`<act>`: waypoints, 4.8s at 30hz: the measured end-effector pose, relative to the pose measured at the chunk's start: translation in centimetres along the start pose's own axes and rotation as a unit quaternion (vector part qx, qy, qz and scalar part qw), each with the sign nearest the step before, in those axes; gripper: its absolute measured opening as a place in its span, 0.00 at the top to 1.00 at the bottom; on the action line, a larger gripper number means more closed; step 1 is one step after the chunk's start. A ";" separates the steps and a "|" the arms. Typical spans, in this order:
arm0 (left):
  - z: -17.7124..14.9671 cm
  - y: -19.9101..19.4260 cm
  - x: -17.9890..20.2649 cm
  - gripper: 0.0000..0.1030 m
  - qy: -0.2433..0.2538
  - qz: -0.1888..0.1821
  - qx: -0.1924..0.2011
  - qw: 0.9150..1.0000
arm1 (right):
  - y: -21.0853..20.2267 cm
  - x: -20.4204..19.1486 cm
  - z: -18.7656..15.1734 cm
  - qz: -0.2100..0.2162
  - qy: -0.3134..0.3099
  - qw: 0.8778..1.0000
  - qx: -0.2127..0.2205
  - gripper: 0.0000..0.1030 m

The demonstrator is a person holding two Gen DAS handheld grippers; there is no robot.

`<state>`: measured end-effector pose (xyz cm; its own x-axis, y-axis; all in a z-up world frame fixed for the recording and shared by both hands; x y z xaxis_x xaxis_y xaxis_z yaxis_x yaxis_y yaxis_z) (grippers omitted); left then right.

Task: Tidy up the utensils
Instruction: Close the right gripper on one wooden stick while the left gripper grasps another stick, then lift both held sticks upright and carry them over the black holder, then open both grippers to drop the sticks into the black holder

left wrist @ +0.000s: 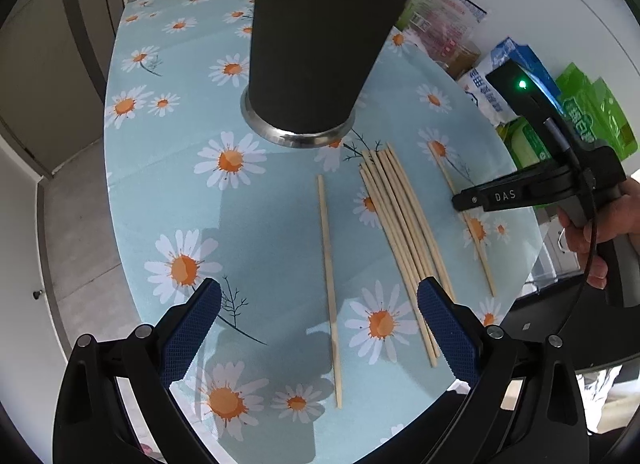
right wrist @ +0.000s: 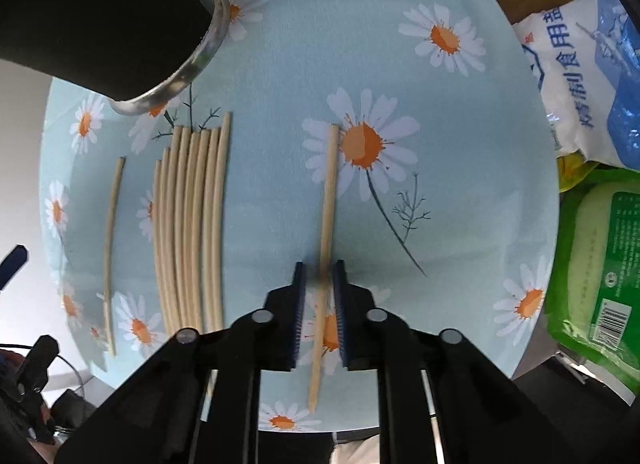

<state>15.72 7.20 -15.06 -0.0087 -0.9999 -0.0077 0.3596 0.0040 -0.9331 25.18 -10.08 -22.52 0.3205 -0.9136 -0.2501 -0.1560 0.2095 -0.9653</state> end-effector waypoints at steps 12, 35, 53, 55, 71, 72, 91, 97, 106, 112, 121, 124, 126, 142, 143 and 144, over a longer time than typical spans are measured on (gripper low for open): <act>-0.3 1.5 1.7 0.08 0.024 0.014 -0.025 0.999 | -1.1 0.5 -1.2 0.058 0.017 0.998 0.018 0.95; 0.9 6.9 3.3 0.72 0.027 0.075 -0.114 0.990 | -9.2 -1.4 -7.0 0.231 -0.070 0.968 0.064 0.94; 0.5 7.0 3.7 0.96 -0.019 0.106 -0.112 0.988 | -8.8 0.6 -4.4 0.266 -0.099 0.958 0.032 0.94; 0.6 6.2 3.5 0.96 -0.036 0.100 -0.100 0.989 | -9.1 0.2 -4.3 0.267 -0.106 0.957 0.034 0.94; 4.7 -6.3 2.5 0.96 -0.115 0.011 0.118 0.986 | -14.3 -7.3 -1.2 0.288 -0.181 0.932 0.126 0.94; 5.1 -7.0 2.3 0.96 -0.116 0.008 0.133 0.984 | -14.9 -7.7 -0.9 0.288 -0.185 0.930 0.136 0.94; 14.4 -16.2 -2.9 0.96 -0.115 -0.015 0.374 0.920 | -26.3 -12.7 6.7 0.256 -0.189 0.851 0.417 0.94; 16.4 -16.1 -3.8 0.96 -0.130 -0.037 0.427 0.894 | -28.0 -13.6 8.6 0.231 -0.209 0.821 0.478 0.94; 16.7 -13.7 -3.7 0.96 -0.139 -0.060 0.467 0.871 | -26.0 -13.8 10.4 0.214 -0.222 0.804 0.509 0.94; 16.7 -12.6 -3.4 0.96 -0.129 -0.049 0.476 0.869 | -24.2 -12.7 10.7 0.215 -0.225 0.795 0.520 0.94; 17.3 -8.8 -3.2 0.96 -0.118 -0.037 0.439 0.890 | -20.5 -11.9 11.3 0.213 -0.225 0.811 0.496 0.94; 17.1 -7.9 -3.3 0.96 -0.123 -0.035 0.433 0.892 | -19.4 -11.8 11.3 0.208 -0.226 0.817 0.489 0.94; 16.8 -7.6 -3.4 0.96 -0.126 -0.032 0.432 0.892 | -19.0 -11.7 11.3 0.205 -0.224 0.821 0.484 0.94; 15.0 -8.0 -4.0 0.83 -0.136 -0.025 0.414 0.900 | -19.9 -11.3 9.8 0.207 -0.217 0.822 0.483 0.87; 14.9 -8.2 -4.2 0.83 -0.138 -0.026 0.413 0.900 | -20.0 -11.3 9.7 0.206 -0.216 0.823 0.484 0.87; 14.8 -8.3 -4.2 0.83 -0.139 -0.024 0.413 0.900 | -20.1 -11.2 9.5 0.205 -0.214 0.823 0.484 0.87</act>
<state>26.56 11.23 -1.97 0.1500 -0.9631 0.2235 0.9368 0.0662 -0.3435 33.64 -0.76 -0.99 0.7585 -0.5345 -0.3729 0.4186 0.8381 -0.3497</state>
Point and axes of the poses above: each gripper's, at about its wrist camera, not at the fingertips, and y roughly the way its jaws point, x to its right, z to its top, the point moved 6 cm from there along y, roughly the way its jaws point, and after that the axes turned 14 degrees about z, right-handed, at the moved point
